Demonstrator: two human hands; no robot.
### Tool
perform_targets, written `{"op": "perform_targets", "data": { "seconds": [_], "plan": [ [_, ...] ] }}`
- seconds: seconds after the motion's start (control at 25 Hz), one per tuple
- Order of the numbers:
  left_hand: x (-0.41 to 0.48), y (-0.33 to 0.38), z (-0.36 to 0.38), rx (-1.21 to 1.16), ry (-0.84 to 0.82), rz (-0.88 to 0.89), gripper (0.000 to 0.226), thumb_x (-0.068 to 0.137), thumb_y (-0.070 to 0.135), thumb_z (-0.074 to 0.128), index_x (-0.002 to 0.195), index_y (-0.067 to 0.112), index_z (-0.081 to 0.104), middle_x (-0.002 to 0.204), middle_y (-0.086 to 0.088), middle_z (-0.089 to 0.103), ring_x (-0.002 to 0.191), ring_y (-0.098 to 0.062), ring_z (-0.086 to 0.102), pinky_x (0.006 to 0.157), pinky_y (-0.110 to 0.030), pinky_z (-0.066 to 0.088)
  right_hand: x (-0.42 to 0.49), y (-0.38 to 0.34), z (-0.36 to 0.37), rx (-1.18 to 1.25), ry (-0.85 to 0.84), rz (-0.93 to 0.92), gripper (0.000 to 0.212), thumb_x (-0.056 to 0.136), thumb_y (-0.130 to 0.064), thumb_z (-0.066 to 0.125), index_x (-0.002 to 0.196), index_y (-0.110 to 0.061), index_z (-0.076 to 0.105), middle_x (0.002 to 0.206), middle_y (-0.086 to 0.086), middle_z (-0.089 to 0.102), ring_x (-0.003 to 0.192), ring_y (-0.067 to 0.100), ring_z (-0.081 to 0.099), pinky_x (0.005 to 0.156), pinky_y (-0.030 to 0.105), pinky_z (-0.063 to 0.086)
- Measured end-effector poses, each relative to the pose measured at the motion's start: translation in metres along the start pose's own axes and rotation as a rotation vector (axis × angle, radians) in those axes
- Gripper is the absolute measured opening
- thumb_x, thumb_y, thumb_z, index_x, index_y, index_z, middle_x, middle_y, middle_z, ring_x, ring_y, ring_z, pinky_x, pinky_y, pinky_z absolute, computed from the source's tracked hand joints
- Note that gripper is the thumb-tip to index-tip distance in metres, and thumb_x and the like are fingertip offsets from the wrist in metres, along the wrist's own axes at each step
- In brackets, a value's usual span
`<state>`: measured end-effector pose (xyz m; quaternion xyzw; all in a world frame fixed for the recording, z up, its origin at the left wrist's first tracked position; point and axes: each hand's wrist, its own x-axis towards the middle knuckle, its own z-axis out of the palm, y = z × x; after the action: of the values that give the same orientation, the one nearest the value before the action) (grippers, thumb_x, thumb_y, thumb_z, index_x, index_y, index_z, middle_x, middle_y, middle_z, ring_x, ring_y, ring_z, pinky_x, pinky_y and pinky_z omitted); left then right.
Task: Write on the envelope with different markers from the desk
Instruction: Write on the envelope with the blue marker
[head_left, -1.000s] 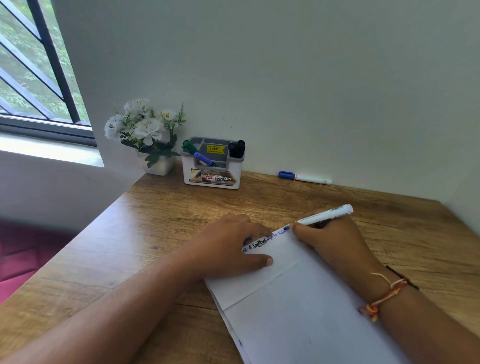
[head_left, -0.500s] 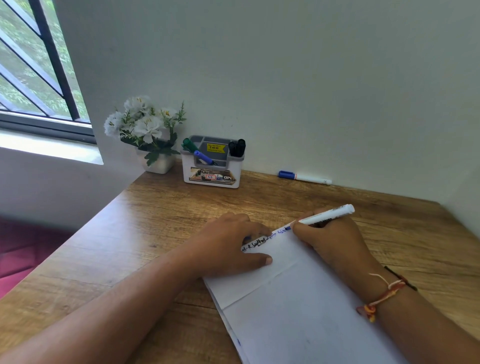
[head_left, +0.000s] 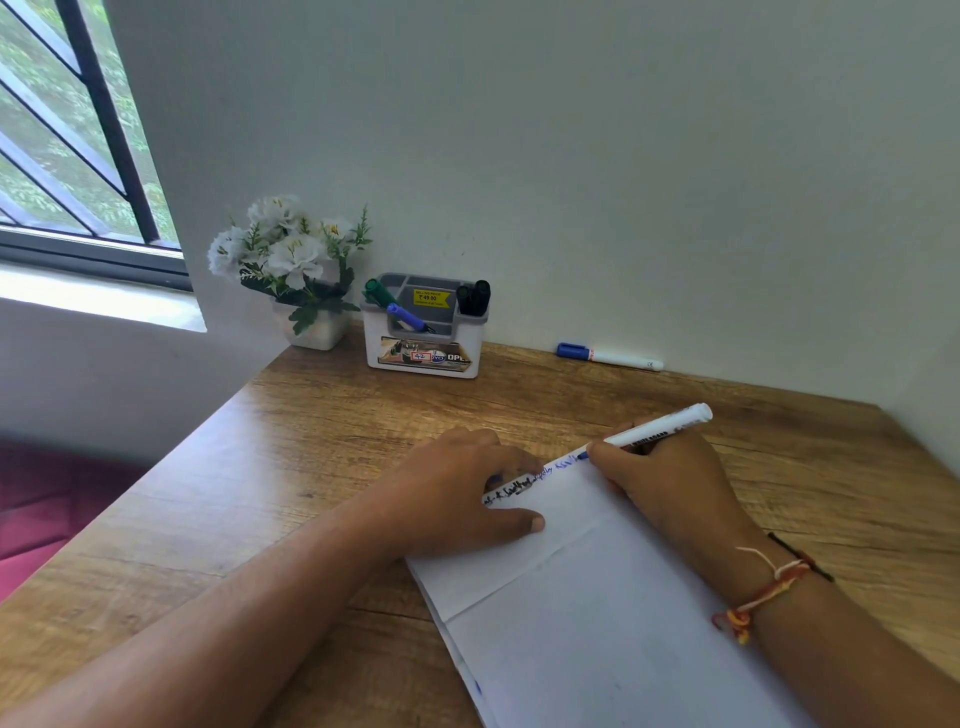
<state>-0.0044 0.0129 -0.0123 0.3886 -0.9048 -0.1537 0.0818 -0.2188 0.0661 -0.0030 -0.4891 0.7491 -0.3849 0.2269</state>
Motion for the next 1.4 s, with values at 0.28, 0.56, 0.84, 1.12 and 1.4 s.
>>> {"op": "perform_targets", "data": {
  "seconds": [0.28, 0.56, 0.84, 1.12, 1.4],
  "plan": [
    [-0.001, 0.001, -0.001, 0.006, -0.009, 0.0, 0.06, 0.089, 0.067, 0.054, 0.144, 0.05, 0.041, 0.117, 0.012, 0.056, 0.107, -0.01, 0.047, 0.092, -0.032, 0.042, -0.001, -0.001, 0.0, 0.016, 0.002, 0.002, 0.011, 0.082, -0.026, 0.075, 0.079, -0.015, 0.075, 0.072, 0.002, 0.074, 0.066, 0.013, 0.069, 0.05, 0.021, 0.044],
    [-0.001, 0.002, -0.002, 0.01, -0.019, 0.004, 0.059, 0.089, 0.067, 0.054, 0.144, 0.05, 0.041, 0.114, 0.012, 0.055, 0.106, -0.009, 0.047, 0.093, -0.033, 0.043, -0.003, -0.003, -0.003, 0.017, -0.023, -0.012, 0.009, 0.082, -0.025, 0.075, 0.078, -0.018, 0.072, 0.068, -0.001, 0.071, 0.06, 0.01, 0.065, 0.046, 0.018, 0.041],
    [-0.001, 0.002, -0.002, 0.024, -0.025, 0.009, 0.06, 0.089, 0.066, 0.055, 0.145, 0.05, 0.04, 0.114, 0.012, 0.056, 0.106, -0.01, 0.048, 0.094, -0.034, 0.044, 0.001, 0.0, -0.002, 0.022, -0.002, 0.004, 0.008, 0.087, -0.025, 0.07, 0.084, -0.018, 0.072, 0.069, -0.001, 0.07, 0.057, 0.005, 0.063, 0.041, 0.011, 0.037],
    [-0.007, 0.003, -0.008, -0.355, 0.126, -0.13, 0.055, 0.097, 0.026, 0.058, 0.147, 0.032, 0.036, 0.113, 0.011, 0.057, 0.1, -0.008, 0.056, 0.097, -0.033, 0.051, 0.005, 0.004, -0.009, 0.492, -0.006, -0.036, 0.007, 0.091, -0.013, 0.072, 0.097, -0.016, 0.076, 0.063, 0.0, 0.063, 0.053, 0.008, 0.055, 0.05, 0.017, 0.046],
    [-0.012, 0.017, -0.02, -0.591, 0.331, -0.041, 0.032, 0.095, 0.017, 0.064, 0.119, 0.027, 0.045, 0.113, 0.019, 0.072, 0.095, 0.004, 0.07, 0.092, -0.027, 0.053, -0.011, -0.018, -0.015, 0.833, -0.174, -0.143, 0.022, 0.1, -0.018, 0.059, 0.092, -0.019, 0.08, 0.079, 0.009, 0.075, 0.068, 0.014, 0.068, 0.058, 0.025, 0.054]
  ]
}}
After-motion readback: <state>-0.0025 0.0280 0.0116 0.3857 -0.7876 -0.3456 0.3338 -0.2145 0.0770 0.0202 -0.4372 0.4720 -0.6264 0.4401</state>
